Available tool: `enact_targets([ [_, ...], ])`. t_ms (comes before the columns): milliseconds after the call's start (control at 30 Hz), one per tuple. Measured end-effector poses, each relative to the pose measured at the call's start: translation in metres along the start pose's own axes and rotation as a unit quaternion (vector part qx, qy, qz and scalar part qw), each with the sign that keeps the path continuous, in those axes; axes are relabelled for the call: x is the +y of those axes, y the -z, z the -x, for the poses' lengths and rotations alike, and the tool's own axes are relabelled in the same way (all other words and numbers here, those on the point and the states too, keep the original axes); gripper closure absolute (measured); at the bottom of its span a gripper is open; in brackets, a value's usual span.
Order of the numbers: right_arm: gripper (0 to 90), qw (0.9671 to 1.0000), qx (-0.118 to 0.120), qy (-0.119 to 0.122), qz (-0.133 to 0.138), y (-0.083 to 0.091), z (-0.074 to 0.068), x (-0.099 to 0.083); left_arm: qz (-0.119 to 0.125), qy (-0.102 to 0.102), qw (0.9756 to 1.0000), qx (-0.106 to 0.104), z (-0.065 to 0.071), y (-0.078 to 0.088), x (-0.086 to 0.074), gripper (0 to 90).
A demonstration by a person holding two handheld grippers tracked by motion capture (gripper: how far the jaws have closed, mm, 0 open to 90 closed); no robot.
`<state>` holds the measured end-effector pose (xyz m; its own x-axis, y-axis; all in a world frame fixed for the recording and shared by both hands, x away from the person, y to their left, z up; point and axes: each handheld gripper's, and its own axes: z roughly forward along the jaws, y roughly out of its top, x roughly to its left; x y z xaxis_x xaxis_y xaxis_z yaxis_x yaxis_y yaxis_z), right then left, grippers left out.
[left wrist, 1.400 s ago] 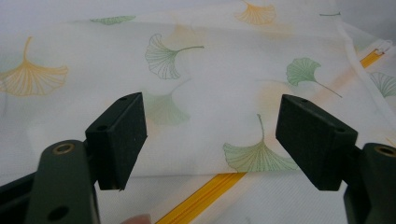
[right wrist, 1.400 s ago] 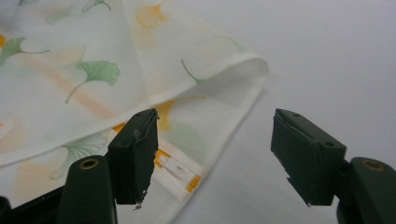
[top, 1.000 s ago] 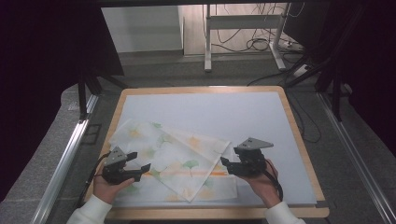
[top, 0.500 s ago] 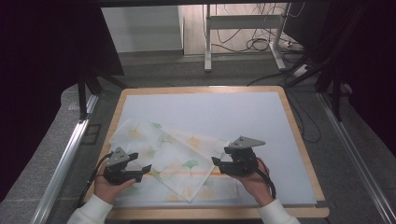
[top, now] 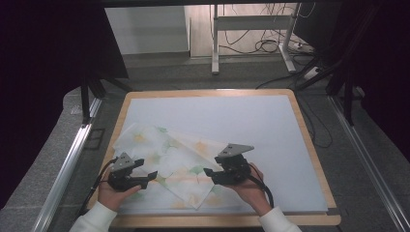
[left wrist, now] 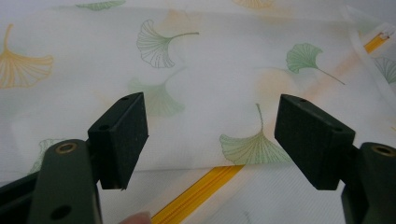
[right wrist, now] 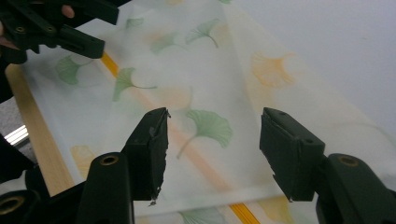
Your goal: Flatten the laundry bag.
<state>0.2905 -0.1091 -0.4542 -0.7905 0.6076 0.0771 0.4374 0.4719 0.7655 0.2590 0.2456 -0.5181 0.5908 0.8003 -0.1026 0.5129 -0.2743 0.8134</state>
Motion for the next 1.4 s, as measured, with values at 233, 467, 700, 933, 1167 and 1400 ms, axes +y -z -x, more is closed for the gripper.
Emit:
enact_targets([
  [233, 41.8, 0.9992, 0.024, 0.02, -0.024, -0.025, -0.02, 0.009, 0.0, -0.001, 1.0, 0.004, -0.001, 0.0, -0.001, 25.2],
  [467, 41.4, 0.9979, 0.036, 0.038, -0.039, -0.039, -0.036, 0.01, -0.004, -0.002, 1.0, -0.001, -0.001, 0.0, 0.0, 25.6],
  [700, 40.5, 0.9965, 0.044, 0.042, -0.058, -0.052, -0.043, 0.004, -0.011, -0.002, 0.9999, -0.007, -0.001, -0.001, 0.0, 25.7],
  [933, 40.4, 0.9939, 0.048, 0.058, -0.08, -0.067, -0.053, 0.0, -0.014, -0.004, 0.9999, -0.009, -0.001, -0.002, -0.001, 25.9],
  [1167, 38.4, 0.9913, 0.055, 0.069, -0.097, -0.081, -0.063, -0.002, -0.018, -0.004, 0.9998, -0.009, -0.002, -0.002, -0.001, 25.9],
  [1400, 36.8, 0.989, 0.059, 0.079, -0.11, -0.088, -0.07, -0.007, -0.018, -0.005, 0.9998, -0.01, -0.002, -0.002, -0.001, 26.2],
])
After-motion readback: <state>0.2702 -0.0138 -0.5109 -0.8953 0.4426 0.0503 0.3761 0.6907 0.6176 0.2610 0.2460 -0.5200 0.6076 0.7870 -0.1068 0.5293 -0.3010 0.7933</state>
